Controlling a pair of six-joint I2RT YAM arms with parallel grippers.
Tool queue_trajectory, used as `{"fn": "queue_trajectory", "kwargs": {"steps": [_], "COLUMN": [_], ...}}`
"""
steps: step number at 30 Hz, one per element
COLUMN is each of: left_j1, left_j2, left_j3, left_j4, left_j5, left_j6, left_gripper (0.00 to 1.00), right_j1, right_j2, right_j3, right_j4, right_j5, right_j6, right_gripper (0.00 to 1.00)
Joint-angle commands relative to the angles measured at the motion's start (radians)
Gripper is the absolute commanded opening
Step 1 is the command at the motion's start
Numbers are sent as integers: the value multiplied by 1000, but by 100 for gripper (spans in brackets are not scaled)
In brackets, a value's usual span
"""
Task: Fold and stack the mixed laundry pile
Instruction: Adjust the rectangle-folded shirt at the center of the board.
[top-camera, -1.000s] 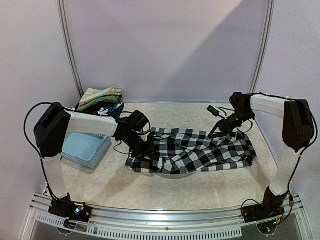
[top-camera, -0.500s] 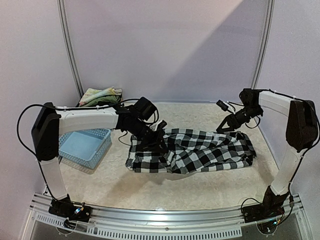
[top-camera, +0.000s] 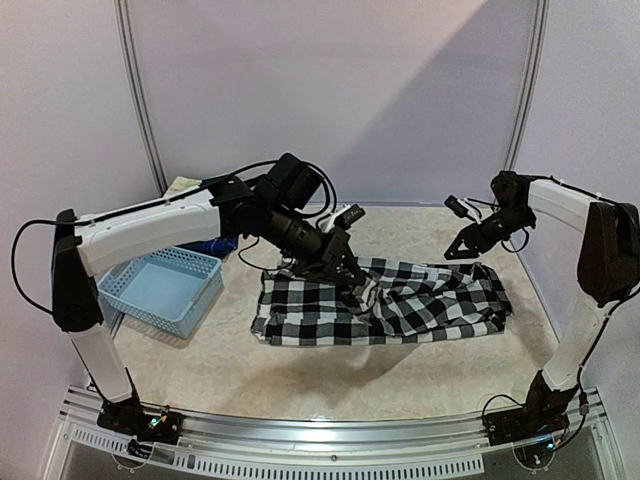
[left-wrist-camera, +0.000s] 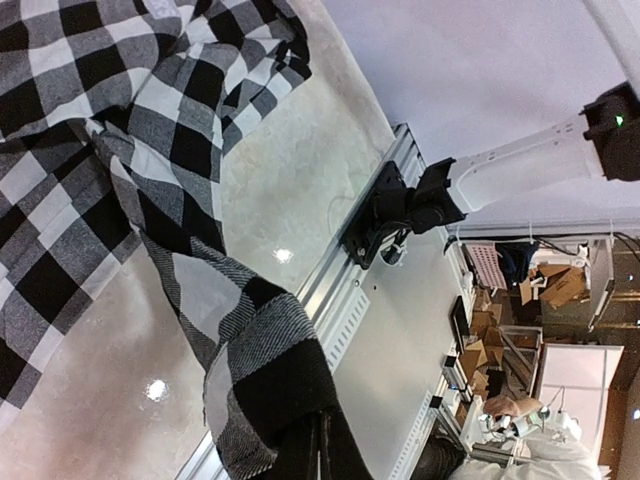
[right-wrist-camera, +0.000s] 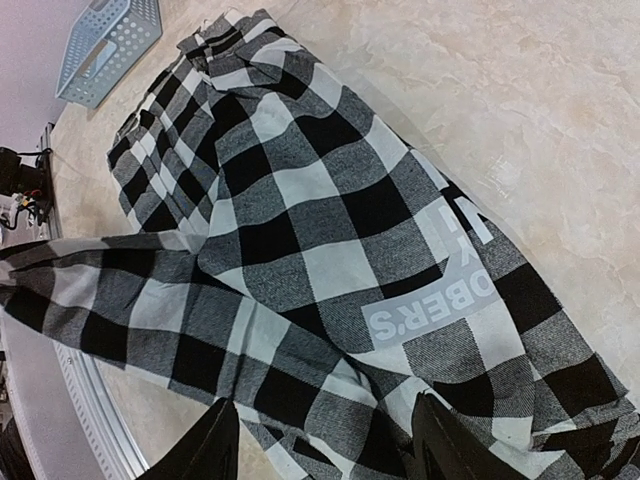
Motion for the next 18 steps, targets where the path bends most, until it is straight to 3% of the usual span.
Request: {"fn": "queue_trajectory", "kwargs": {"steps": [1, 8, 13, 18], "left_j1": [-33, -85, -116, -119], "left_j2": [-42, -71, -146, -228], "left_j3": [69, 59, -67, -168], "left_j4": [-89, -86, 32, -11], "left_j5": [32, 97, 127, 128], "left_j6": [44, 13, -103, -119], "left_gripper": [0, 0, 0, 13], "right_j1": [2, 3, 3, 1], "right_j2": [32, 48, 68, 115], "right_j3": [17, 7, 15, 63], "right_j4": [22, 39, 56, 43], "right_j5": [39, 77, 109, 157], "right_j6": [11, 1, -11, -35], "right_gripper": [60, 60, 60, 60]}}
